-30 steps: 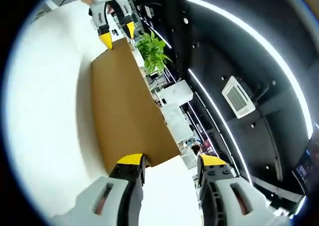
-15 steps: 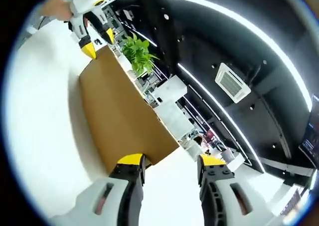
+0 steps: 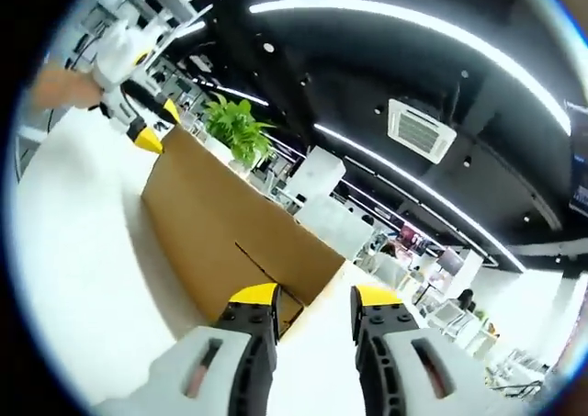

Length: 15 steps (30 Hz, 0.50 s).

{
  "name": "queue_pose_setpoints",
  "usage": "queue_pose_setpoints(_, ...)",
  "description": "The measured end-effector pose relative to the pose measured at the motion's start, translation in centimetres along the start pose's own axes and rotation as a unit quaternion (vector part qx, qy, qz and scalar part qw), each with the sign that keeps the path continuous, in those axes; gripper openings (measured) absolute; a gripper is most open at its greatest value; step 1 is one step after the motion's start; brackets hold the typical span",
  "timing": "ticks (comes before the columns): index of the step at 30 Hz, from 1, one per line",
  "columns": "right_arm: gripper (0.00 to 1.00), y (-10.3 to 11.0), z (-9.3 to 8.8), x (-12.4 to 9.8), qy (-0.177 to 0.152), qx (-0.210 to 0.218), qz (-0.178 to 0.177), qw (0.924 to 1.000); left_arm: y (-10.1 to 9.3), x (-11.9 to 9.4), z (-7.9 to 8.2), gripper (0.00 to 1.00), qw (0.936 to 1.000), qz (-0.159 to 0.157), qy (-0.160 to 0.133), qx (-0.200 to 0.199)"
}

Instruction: Operate the shoe box by opening the lid, removing the specified soft item, and placing it in the target area until the item is outside and the box remains undamaged.

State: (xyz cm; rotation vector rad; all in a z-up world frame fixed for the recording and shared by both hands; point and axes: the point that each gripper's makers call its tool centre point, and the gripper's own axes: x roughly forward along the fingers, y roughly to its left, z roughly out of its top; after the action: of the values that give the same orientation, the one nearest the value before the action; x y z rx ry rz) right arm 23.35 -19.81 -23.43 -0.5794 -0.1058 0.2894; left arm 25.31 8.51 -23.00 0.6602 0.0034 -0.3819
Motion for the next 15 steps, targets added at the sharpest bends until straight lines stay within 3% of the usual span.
queue_pose_setpoints(6, 0.30, 0.1, 0.4, 0.2, -0.007, 0.027, -0.002, 0.9996, 0.2, 0.1, 0.0, 0.34, 0.9998, -0.003, -0.007, -0.020)
queue_pose_setpoints(15, 0.27, 0.2, 1.3, 0.4, -0.031, 0.063, -0.008, 0.9975, 0.1, 0.3, 0.7, 0.26, 0.9996, -0.007, -0.021, -0.017)
